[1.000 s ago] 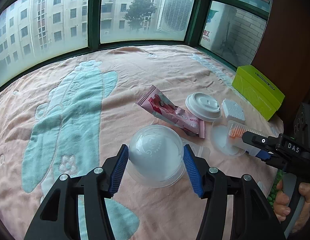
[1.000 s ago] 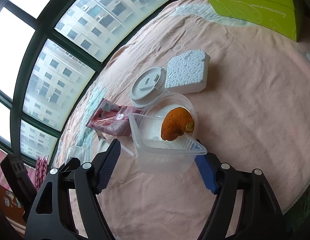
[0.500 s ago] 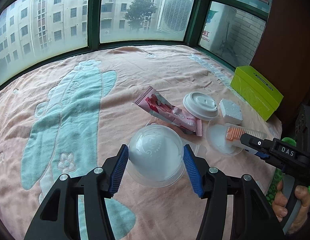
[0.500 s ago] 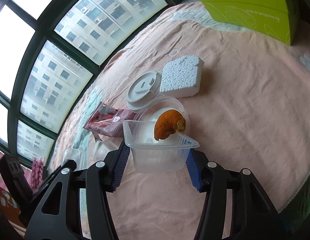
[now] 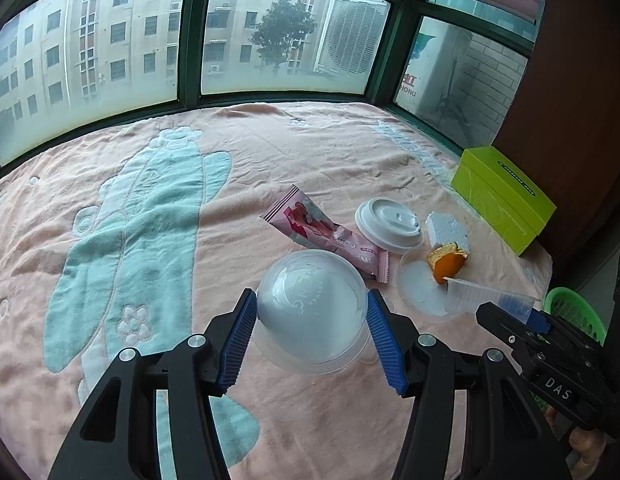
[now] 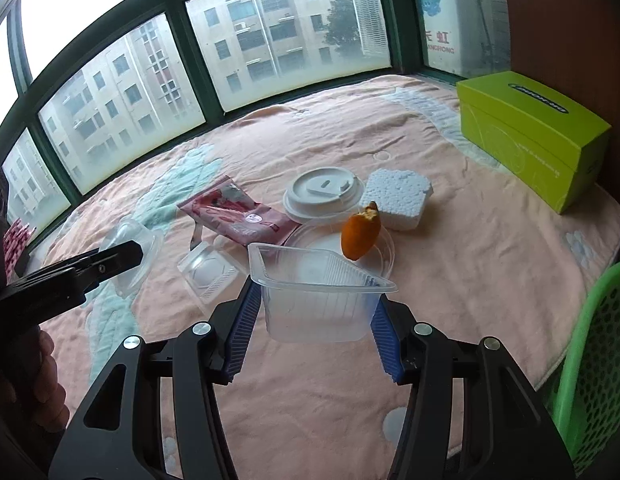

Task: Collect trash
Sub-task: 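Grasp the clear rectangular container with the right tool while the left tool holds the cup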

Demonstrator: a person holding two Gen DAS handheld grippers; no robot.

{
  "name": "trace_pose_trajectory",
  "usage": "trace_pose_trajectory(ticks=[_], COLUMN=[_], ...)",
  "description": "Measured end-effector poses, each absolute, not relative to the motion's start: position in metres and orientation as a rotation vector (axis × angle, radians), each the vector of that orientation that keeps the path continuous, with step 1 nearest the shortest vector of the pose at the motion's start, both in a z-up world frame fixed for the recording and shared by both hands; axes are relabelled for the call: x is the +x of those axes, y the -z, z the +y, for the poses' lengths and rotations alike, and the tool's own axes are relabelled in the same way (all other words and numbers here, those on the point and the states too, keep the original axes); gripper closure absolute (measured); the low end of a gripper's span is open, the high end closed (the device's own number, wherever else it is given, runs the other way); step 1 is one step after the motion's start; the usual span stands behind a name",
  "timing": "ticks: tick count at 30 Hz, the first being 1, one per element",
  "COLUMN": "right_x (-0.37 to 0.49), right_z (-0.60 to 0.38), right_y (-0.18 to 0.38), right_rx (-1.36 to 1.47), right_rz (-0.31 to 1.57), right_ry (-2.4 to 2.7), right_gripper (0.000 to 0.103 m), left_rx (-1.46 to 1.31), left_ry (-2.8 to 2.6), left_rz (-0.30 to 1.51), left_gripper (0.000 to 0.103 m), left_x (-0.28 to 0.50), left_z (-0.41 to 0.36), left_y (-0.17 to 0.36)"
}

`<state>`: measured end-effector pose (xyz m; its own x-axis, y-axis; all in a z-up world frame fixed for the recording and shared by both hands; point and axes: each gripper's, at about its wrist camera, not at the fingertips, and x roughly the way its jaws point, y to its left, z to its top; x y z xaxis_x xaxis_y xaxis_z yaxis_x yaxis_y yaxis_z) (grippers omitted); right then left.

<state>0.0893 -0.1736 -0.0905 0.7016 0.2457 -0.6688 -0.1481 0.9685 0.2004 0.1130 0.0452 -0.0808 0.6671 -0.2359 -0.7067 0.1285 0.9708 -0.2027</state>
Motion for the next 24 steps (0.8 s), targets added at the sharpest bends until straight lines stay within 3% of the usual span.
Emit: trace_pose_trajectory(ticks=[24], right_x=[0.026], right_z=[-0.224], right_y=[0.033], right_rx=[0.028], right_rz=[0.675], right_ry=[0.075], right_gripper=[0.050], left_rx=[-0.136], left_ry=[0.304], left_rz=[0.738], left_gripper=[0.049], left_x=[0.087], left_z=[-0.014], left_y=[0.033])
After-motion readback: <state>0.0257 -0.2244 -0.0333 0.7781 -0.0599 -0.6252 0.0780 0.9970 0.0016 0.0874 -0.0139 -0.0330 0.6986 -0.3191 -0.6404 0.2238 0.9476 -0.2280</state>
